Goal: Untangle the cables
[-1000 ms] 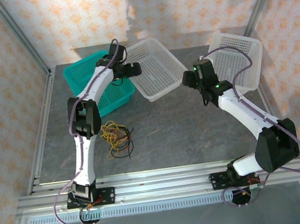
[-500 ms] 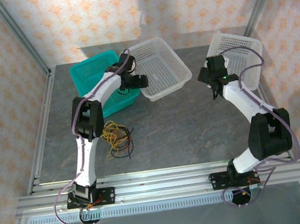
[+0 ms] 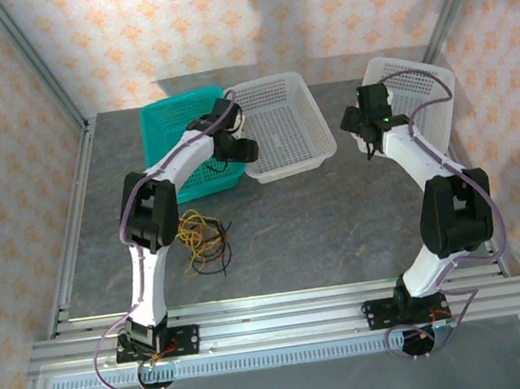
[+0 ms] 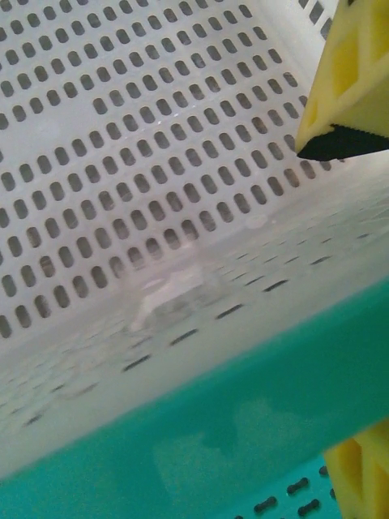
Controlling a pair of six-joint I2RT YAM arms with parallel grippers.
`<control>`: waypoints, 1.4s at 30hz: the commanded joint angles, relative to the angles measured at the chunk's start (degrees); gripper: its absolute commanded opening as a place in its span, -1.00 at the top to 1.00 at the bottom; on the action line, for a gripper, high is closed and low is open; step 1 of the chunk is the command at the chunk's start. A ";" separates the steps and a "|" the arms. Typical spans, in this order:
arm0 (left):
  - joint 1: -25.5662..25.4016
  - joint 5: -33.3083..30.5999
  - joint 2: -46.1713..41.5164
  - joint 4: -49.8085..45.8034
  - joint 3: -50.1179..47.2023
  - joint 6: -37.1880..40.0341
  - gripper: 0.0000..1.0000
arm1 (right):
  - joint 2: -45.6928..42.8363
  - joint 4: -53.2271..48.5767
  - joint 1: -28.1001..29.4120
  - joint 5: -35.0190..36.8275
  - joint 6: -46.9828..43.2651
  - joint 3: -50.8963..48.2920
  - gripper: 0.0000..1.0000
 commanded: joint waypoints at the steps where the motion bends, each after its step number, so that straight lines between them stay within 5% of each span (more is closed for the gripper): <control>1: -0.96 2.72 -3.83 0.63 -2.67 4.43 -0.29 | 1.23 -1.65 -0.26 0.82 -1.54 2.45 -0.60; 8: -1.27 2.70 -5.39 1.68 -4.53 6.01 -0.31 | 7.49 -4.95 -1.45 -1.30 -0.68 8.05 -0.70; 19: -1.18 -3.74 -6.27 5.56 -3.06 0.47 -0.79 | 21.58 -11.79 -1.54 -0.12 -1.77 24.96 -0.13; 30: -0.57 -5.28 -5.62 5.92 -2.72 -2.12 -0.83 | 29.50 -17.57 -1.54 2.09 -3.40 33.61 0.22; 42: -0.52 -4.23 -5.04 5.65 -2.31 -1.37 -0.77 | 23.62 -15.27 -1.54 -2.80 -9.35 26.09 0.70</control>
